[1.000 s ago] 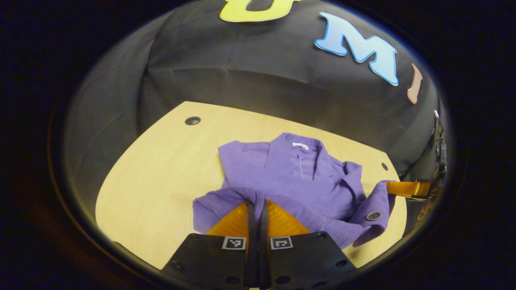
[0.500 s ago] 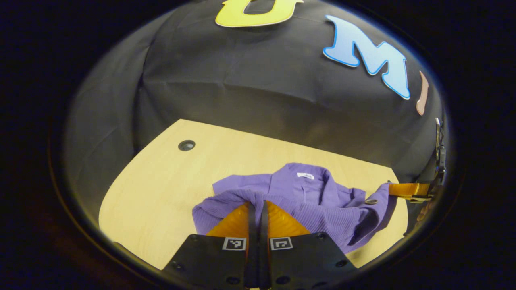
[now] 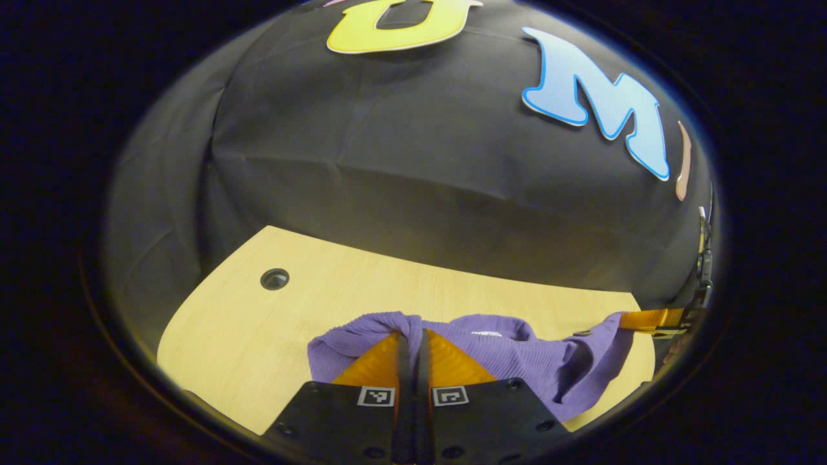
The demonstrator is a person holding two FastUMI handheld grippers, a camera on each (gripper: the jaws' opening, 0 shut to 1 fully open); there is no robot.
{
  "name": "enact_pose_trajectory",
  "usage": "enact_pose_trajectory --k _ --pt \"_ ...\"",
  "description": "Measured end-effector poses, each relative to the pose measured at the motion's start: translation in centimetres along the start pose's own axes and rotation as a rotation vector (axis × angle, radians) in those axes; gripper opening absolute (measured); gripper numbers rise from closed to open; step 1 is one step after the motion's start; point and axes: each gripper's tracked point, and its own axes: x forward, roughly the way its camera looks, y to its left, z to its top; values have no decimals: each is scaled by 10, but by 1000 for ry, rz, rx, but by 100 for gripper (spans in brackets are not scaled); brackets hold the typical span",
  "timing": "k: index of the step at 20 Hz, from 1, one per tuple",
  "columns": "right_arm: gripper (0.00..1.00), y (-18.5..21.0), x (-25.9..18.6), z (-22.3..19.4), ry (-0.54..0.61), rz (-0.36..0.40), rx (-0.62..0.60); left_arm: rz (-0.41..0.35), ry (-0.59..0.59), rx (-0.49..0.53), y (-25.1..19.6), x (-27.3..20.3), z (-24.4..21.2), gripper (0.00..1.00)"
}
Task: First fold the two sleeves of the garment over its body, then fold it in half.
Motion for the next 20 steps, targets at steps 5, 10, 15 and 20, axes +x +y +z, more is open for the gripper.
enact_pose_trajectory --k 5,10,15,20 --pt "0 -13 30 -9 9 -30 -7 7 28 39 5 39 -18 7" --pt "0 -24 57 -28 29 -45 -61 30 63 0 22 66 -46 7" --pt "1 -31 65 -49 55 -40 -144 38 140 -4 35 77 -81 7" --pt "2 -37 71 -63 54 -27 -112 43 114 26 35 79 -91 8"
